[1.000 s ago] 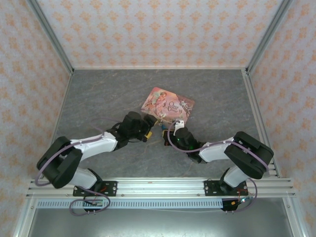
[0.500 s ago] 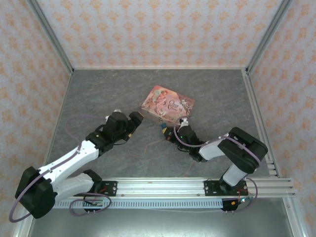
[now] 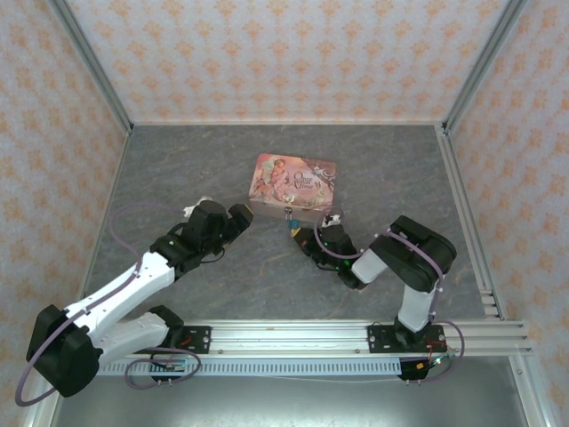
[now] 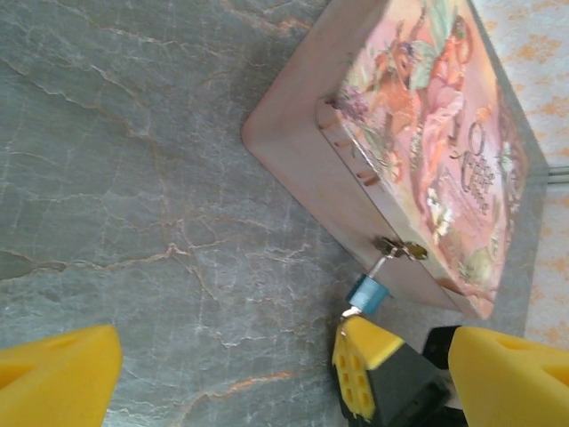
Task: Unlock the padlock with the key
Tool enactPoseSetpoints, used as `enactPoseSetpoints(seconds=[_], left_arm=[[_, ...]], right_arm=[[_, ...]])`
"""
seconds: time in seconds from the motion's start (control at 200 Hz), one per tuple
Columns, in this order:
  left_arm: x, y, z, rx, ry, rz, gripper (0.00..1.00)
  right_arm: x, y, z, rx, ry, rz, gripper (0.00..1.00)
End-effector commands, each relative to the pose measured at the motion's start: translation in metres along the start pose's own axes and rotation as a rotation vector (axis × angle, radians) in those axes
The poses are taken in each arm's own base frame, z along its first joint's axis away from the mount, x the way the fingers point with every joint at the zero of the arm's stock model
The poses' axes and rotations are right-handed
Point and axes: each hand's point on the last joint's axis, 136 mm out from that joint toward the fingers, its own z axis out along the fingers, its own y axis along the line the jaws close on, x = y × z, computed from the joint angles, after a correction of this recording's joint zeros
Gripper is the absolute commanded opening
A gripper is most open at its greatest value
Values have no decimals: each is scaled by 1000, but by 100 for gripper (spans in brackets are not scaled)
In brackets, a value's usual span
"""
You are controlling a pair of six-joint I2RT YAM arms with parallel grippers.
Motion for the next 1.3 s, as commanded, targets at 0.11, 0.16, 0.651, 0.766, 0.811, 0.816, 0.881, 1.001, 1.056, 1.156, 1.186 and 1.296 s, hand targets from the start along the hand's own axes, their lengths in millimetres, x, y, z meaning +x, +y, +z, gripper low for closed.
enactPoseSetpoints(seconds=[0.11, 0.16, 0.651, 0.766, 0.811, 0.816, 0.881, 1.001, 1.056, 1.156, 1.186, 1.296], left_arm=[[-12, -1, 4, -28, -21, 27, 97], [-16, -1, 5, -33, -25, 33, 98], [-71, -25, 23, -33, -41, 184, 100], [-79, -39, 45, -4, 16, 215, 100], [-81, -44, 54, 6, 33, 234, 100], [-81, -45, 55, 7, 35, 237, 100], [-85, -50, 71, -3, 55, 263, 100], [-87, -57, 101, 16, 109, 264, 100], [-87, -61, 114, 33, 133, 257, 100], [-82, -60, 133, 32, 182, 264, 100], [-80, -59, 138, 30, 196, 263, 100], [-72, -45, 149, -1, 222, 248, 97]], right_arm=[[-9, -16, -23, 126, -44, -67, 44], [-12, -16, -28, 138, -62, -76, 52], [-40, 24, -75, 255, -63, -464, 100], [-46, 30, -79, 214, -44, -433, 99], [-44, 34, -79, 190, -33, -437, 99], [-44, 35, -79, 188, -33, -439, 99], [-41, 41, -80, 160, -18, -452, 99], [-37, 45, -80, 124, 0, -480, 99], [-34, 44, -80, 106, 4, -484, 99], [-32, 55, -83, 50, -1, -490, 100], [-32, 55, -83, 45, 4, -490, 99], [-29, 63, -81, 10, 22, -500, 99]])
